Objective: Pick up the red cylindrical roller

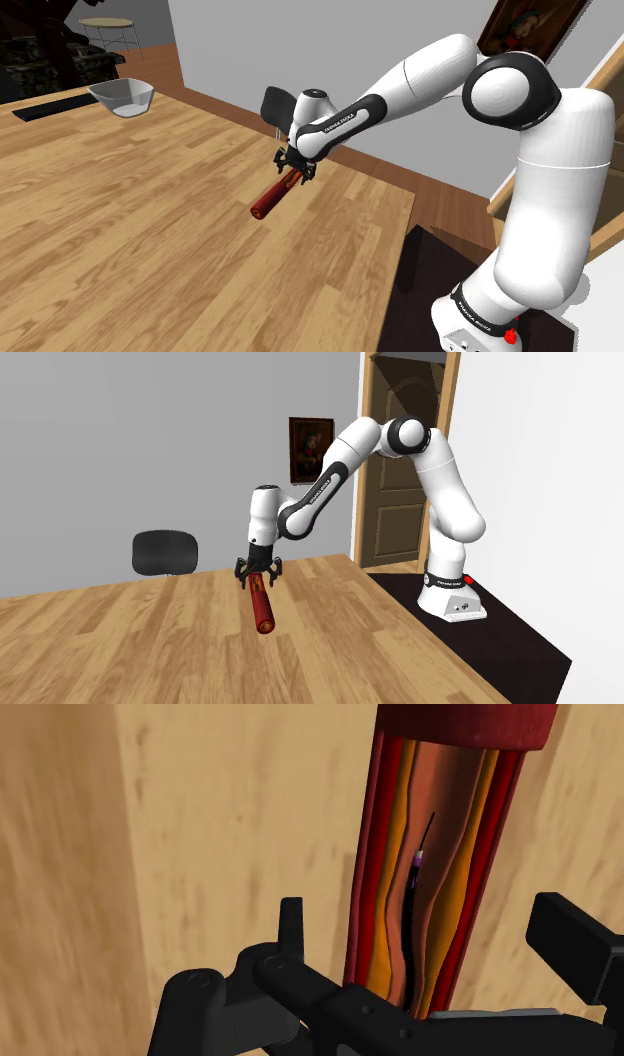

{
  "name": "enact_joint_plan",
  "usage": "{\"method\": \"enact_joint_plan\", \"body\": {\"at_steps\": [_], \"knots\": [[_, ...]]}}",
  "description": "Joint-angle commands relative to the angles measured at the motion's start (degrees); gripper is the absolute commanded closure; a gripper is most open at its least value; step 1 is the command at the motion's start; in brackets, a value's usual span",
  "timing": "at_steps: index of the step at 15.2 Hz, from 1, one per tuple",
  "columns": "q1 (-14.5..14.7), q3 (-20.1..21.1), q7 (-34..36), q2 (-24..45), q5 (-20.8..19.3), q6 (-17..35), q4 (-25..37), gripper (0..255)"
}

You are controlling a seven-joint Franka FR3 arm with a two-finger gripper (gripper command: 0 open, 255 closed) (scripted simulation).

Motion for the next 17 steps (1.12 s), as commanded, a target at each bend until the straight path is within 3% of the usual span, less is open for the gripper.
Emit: {"method": "enact_joint_plan", "body": {"at_steps": [1, 10, 17], "knots": [[0.06, -0.05, 0.07, 0.23, -0.08, 0.25, 0.0, 255], [0.02, -0.05, 0.05, 0.17, -0.08, 0.43, -0.23, 255], [-0.54, 0.71, -0.73, -3.45, 1.12, -3.77, 0.4, 255]]}}
